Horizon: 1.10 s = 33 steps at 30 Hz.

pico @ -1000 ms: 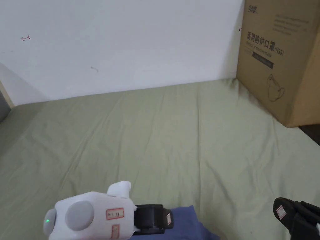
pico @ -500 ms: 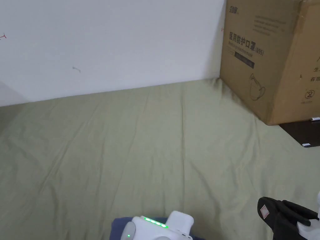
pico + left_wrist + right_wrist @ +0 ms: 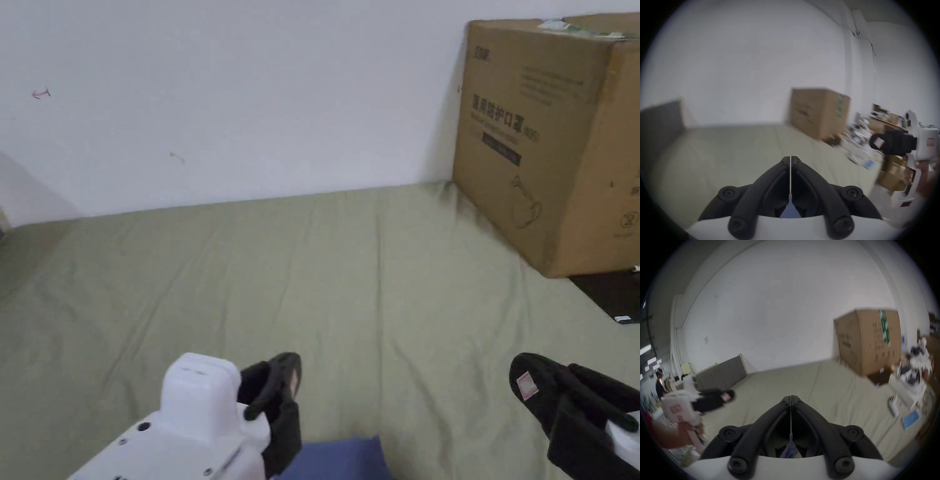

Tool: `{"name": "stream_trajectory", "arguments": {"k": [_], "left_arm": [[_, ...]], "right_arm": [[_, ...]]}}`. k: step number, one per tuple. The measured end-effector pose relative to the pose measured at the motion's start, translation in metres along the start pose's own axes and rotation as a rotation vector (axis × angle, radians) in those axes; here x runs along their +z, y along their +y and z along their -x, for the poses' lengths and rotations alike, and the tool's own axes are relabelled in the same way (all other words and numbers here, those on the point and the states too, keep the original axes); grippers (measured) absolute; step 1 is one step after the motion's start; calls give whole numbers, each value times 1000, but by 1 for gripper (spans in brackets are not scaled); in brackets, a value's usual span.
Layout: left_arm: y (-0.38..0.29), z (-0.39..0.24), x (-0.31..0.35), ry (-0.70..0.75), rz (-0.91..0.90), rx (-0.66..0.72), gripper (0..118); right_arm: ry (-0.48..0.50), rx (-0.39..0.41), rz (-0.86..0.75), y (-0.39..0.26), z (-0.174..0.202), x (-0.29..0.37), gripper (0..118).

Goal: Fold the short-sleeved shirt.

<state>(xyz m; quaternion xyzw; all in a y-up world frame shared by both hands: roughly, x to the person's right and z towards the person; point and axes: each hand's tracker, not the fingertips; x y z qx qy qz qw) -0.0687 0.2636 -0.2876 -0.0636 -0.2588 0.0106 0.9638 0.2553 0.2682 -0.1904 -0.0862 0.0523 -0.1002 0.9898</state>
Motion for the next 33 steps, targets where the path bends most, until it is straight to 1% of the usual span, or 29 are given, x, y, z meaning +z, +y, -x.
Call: {"name": "stream_trajectory", "arguments": {"k": [1, 2, 3, 4, 5, 7, 8, 9, 11, 13, 15, 18, 23, 24, 25, 26, 28, 29, 30, 31, 32, 33], "left_arm": [[6, 4, 12, 59, -52, -15, 1], [11, 6, 26, 151, -112, -35, 1], [14, 7, 35, 267, -167, -78, 1], [13, 9, 42, 338, -204, -108, 1], [9, 11, 49, 397, -246, -139, 1], [-8, 16, 54, 462, -301, -189, 1], [-18, 19, 57, 497, -287, -187, 1], [-26, 22, 59, 516, -264, -171, 1], [-39, 27, 57, 540, -199, -146, 1], [-45, 30, 60, 531, -169, -110, 1], [-47, 32, 61, 536, -167, -104, 1], [-46, 34, 60, 533, -163, -98, 1], [-41, 35, 61, 528, -175, -127, 1], [-37, 37, 63, 515, -178, -128, 1], [-33, 40, 64, 499, -175, -128, 1], [-29, 45, 65, 468, -166, -122, 1], [-27, 52, 68, 462, -158, -114, 1], [-26, 56, 67, 461, -145, -105, 1], [-28, 61, 66, 446, -100, -79, 1], [-30, 65, 65, 435, -69, -63, 1], [-33, 70, 63, 423, -27, -46, 1], [-38, 75, 60, 411, 9, -29, 1]], "right_arm": [[-23, 44, -41, 3, 7, 1, 0], [-74, 95, -87, 5, 15, 2, 0], [-124, 134, -131, 5, 23, 1, 0], [-164, 161, -169, 3, 29, 0, 0], [-208, 183, -218, -1, 33, -1, 0], [-260, 204, -316, -17, 33, -4, 0], [-304, 214, -327, -28, 32, -10, 0], [-334, 217, -309, -33, 32, -13, 0], [-352, 209, -261, -39, 33, -17, 0], [-335, 177, -256, -43, 32, -15, 0], [-339, 186, -256, -43, 35, -12, 0], [-342, 219, -265, -41, 37, -11, 0], [-347, 207, -283, -32, 38, -8, 0], [-338, 200, -285, -29, 38, -8, 0], [-309, 199, -283, -26, 39, -10, 0], [-236, 204, -248, -22, 40, -16, 0], [-47, 218, -50, -18, 41, -43, 0], [58, 203, 112, -19, 42, -64, 0], [146, 166, 348, -25, 41, -92, 0], [172, 136, 526, -34, 42, -116, 0], [165, 105, 722, -47, 40, -142, 0], [146, 98, 867, -68, 39, -164, 0]]}}
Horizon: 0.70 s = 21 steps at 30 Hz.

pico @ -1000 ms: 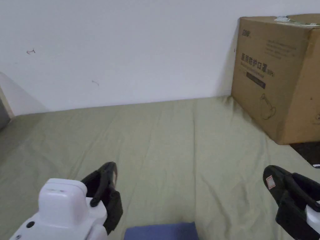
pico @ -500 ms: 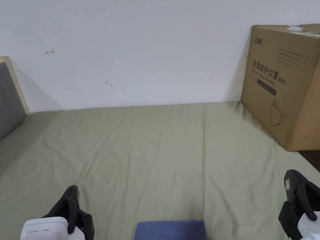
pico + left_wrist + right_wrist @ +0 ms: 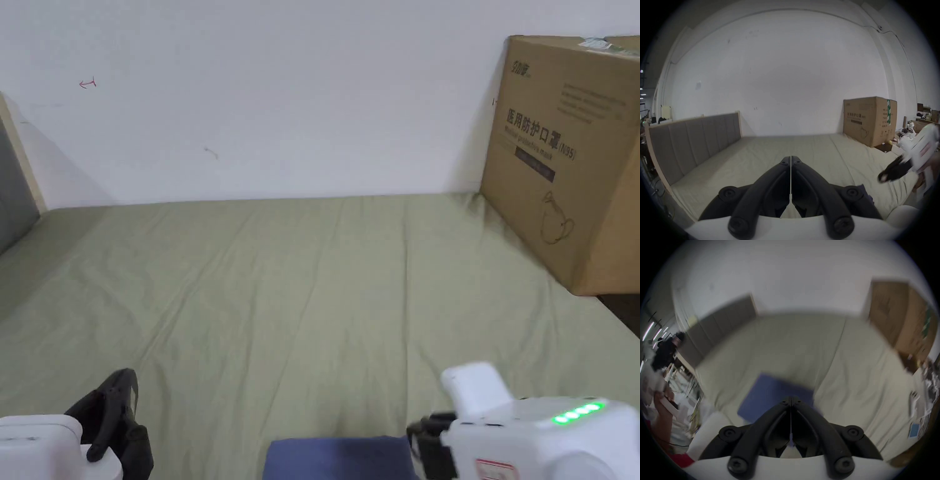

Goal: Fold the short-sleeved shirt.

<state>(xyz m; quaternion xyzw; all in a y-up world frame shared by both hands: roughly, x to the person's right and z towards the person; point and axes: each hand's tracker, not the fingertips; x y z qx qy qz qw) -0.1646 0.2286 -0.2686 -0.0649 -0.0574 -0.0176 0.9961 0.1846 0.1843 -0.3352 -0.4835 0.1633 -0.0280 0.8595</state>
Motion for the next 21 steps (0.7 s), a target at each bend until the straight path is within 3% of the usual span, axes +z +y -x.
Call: {"name": "stream_trajectory", "arguments": {"k": [1, 5, 7, 10, 11, 12, 14, 15, 19, 21], "left_arm": [[-5, 3, -3, -5, 19, 5, 1], [-23, 14, -14, 18, 106, 18, 1], [-30, 23, -24, -23, 178, 65, 1], [-47, 51, -64, -316, 371, 278, 2], [-59, 61, -86, -437, 477, 392, 14], [-73, 68, -107, -539, 583, 508, 38], [-107, 71, -143, -676, 784, 674, 112], [-127, 70, -157, -725, 839, 729, 118], [-183, 62, -199, -800, 977, 893, 117], [-208, 52, -218, -886, 1027, 1060, 118]], "right_arm": [[-9, -16, 61, -1, -4, -22, 0], [-140, 41, 240, -10, -11, -101, 0], [-141, 18, 274, -17, -13, -118, 0], [-135, 8, 251, -9, -12, -118, 0], [-134, 11, 255, -10, -12, -115, 0], [-130, 19, 257, -11, -13, -114, 0], [-116, 32, 251, -13, -16, -113, 0], [-108, 31, 244, -15, -16, -111, 0], [-91, -2, 226, -18, -20, -110, 0], [-91, -2, 225, -18, -20, -110, 0]]}}
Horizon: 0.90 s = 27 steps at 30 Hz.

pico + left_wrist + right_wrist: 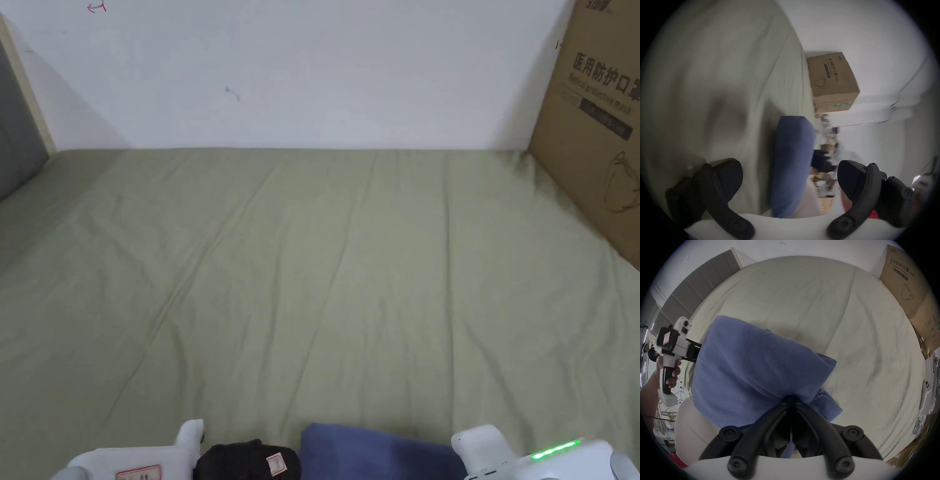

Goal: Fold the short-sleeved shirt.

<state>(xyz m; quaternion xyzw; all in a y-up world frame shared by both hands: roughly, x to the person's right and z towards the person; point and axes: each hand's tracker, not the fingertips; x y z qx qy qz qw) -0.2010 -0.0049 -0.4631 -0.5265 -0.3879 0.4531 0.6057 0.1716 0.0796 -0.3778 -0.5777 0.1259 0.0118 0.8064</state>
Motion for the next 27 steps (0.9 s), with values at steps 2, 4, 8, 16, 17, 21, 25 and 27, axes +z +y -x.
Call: {"name": "stream_trajectory", "arguments": {"k": [2, 4, 8, 16, 17, 21, 25, 27], "left_arm": [[7, 5, -16, -216, 10, 61, 118], [7, 11, -46, -293, 92, 149, 118], [-4, -14, -74, -59, 162, -132, 54], [-23, -54, -49, 236, 64, -290, 24], [-22, -67, -39, 240, 65, -313, 23], [-1, -113, 33, 443, 62, -444, 22], [30, -126, 121, 803, 55, -536, 23], [46, -120, 162, 1050, 46, -560, 23]], "right_arm": [[-2, 5, -1, 0, 2, 0, 0], [2, 4, -3, -1, 0, 0, 0], [33, -30, -18, -5, -8, 0, 0], [121, -188, -172, -23, -15, 25, 0], [126, -197, -193, -26, -14, 32, 0], [88, -172, -245, -31, -4, 62, 0], [34, -97, -278, -29, 9, 80, 0], [2, -63, -273, -27, 17, 83, 0]]}}
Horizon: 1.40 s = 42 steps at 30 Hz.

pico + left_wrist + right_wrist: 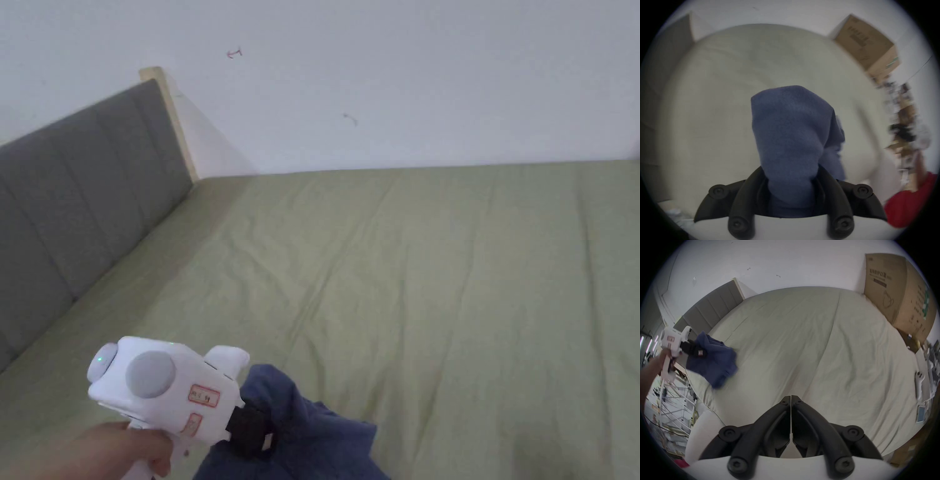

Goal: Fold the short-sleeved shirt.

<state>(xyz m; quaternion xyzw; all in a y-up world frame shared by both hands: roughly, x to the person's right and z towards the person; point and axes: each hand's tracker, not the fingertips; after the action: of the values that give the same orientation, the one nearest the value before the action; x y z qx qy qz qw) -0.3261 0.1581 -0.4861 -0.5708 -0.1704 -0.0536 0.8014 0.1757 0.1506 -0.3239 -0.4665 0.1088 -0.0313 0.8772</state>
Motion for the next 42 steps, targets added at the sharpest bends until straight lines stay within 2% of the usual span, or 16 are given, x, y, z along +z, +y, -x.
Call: {"name": "stream_trajectory", "arguments": {"k": [4, 8, 9, 10, 11, 12, 17, 22, 24, 25, 26, 27, 31, 34, 38, 42], "left_arm": [[-3, 77, 5, 332, 90, -46, 23], [-9, 145, 11, 374, 108, 53, 28], [-10, 155, 13, 403, 108, 58, 41], [-12, 163, 16, 446, 105, 54, 63], [-13, 170, 18, 492, 99, 36, 102], [-14, 174, 21, 541, 103, 14, 116], [-21, 177, 52, 600, 15, 20, 117], [-42, 108, 76, 379, -265, 158, 117], [-52, 59, 81, 228, -360, 244, 107], [-57, 36, 82, 164, -422, 256, 88], [-64, 9, 82, 106, -487, 252, 40], [-68, -21, 81, 79, -535, 221, 5], [-82, -130, 86, 65, -705, 49, 0], [-86, -189, 109, -7, -854, 30, 0], [-96, -246, 152, 68, -1128, -4, 0], [-109, -279, 162, 263, -1333, -21, 0]], "right_arm": [[-18, 20, 1, 3, 13, 2, 0], [-17, 14, 17, 9, 12, -6, 0], [-20, 10, 18, 10, 13, -8, 0], [-24, 6, 18, 11, 13, -10, 0], [-27, 3, 20, 13, 15, -11, 0], [-33, 2, 23, 14, 16, -13, 0], [-42, -2, -1, 19, 19, -8, 0], [-45, 14, -67, 21, 22, 13, 0], [-42, 20, -99, 20, 22, 26, 0], [-41, 21, -115, 20, 22, 32, 0], [-37, 21, -129, 19, 23, 39, 0], [-32, 20, -137, 19, 21, 47, 0], [-34, 0, -141, 17, 21, 75, 0], [-29, -10, -210, 14, 21, 104, 0], [-89, 18, -516, 6, 26, 149, 0], [-262, 26, -983, -25, 26, 169, 0]]}}
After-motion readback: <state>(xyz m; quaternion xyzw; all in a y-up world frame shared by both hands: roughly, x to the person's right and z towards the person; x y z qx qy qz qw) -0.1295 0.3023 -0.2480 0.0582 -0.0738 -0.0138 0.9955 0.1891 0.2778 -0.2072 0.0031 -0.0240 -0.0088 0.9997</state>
